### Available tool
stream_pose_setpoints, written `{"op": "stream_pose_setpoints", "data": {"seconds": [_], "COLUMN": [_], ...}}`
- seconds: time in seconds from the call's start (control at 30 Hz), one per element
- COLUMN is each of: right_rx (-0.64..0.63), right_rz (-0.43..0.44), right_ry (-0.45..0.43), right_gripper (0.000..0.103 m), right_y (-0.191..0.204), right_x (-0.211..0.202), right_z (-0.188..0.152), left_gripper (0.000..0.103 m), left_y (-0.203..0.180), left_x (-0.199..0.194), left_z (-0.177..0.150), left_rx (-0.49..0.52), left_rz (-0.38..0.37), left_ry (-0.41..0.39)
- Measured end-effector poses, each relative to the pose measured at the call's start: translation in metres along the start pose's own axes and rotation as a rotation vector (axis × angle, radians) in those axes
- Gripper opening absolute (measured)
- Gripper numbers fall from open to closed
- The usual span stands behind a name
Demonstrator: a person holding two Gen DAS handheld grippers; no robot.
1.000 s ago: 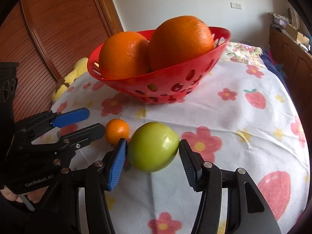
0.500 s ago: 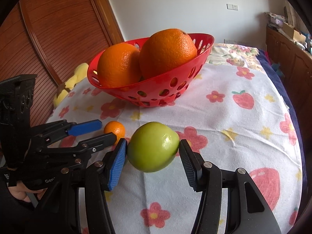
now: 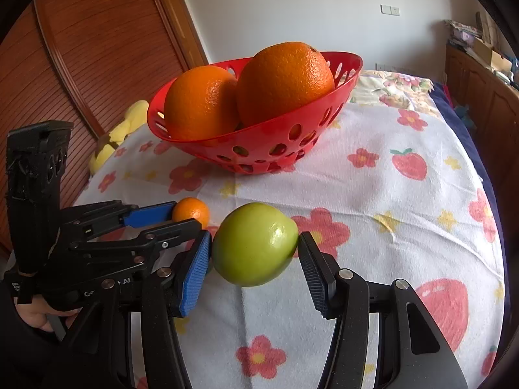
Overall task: Organize fruits
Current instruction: 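Grasp the green lime with the right tool while the left tool grasps the mandarin, then carry the lime and mandarin over the red basket and lower them in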
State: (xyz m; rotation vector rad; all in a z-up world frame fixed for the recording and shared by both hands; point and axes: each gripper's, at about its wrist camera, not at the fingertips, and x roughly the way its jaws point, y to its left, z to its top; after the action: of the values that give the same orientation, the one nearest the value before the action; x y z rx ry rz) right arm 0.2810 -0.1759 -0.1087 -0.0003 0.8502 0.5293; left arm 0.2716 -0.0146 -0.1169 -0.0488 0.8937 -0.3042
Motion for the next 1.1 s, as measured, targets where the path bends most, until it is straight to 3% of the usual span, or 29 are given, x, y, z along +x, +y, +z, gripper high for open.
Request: {"op": "stream_pose_setpoints", "data": {"seconds": [0.23,0.63,1.1], "right_rx": [-0.023,-0.044,-0.085], "right_rz": [0.0,0.012,-0.024], "right_ry": [-0.033,-0.157,-0.222], "right_gripper": [0.056,0.056,0.056], "right_y": [0.006,0.003,-0.014], "right_x": [-0.014,-0.058,-0.06], "right_z": [0.009,0.05,0.109], "left_gripper": [0.033,0.033,0.033], "left_y": [0.001,0.017,0.054], "left_x": [-0.036,-0.098,-0.084], "left_z": [0.007,0.054,0.106], "left_rx": [0.014,0.058,0.056], "left_rz": [-0.014,-0.003,0.035], "left_ry": [-0.064,-0.223,-0.285]}}
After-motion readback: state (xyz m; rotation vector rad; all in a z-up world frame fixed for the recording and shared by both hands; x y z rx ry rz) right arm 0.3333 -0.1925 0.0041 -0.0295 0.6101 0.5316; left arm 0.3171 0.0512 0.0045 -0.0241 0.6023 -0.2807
